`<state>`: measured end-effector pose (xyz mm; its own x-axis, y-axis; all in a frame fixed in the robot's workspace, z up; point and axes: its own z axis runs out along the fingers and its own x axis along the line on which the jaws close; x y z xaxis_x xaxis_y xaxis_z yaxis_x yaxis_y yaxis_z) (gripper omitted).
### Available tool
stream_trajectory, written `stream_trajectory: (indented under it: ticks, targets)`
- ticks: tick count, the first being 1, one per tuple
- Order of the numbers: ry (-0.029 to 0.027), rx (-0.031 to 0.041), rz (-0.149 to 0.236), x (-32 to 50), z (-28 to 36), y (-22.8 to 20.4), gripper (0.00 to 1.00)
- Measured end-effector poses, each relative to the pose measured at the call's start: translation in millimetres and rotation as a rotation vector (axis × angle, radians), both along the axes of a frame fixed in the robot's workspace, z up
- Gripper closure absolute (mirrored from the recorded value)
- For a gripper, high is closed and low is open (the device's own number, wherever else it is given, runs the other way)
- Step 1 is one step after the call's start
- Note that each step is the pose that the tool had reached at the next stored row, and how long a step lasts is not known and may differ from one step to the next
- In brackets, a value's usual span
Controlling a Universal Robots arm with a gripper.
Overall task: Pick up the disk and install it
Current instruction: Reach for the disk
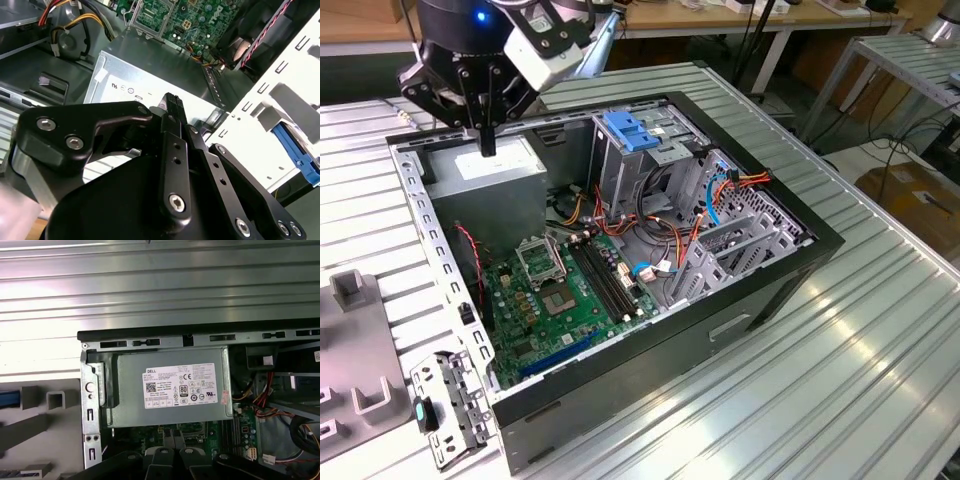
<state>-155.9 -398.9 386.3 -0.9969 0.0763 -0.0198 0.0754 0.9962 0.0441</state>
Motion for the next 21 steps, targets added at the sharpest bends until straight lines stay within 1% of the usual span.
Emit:
stream_trajectory:
  ticks: [12,21]
  targets:
    - [0.0044,-0.0001,0.000,-9.4,-2.6,0.0,0.89]
    - [0.0083,-0.0001,0.000,-17.8,-5.0,0.0,0.89]
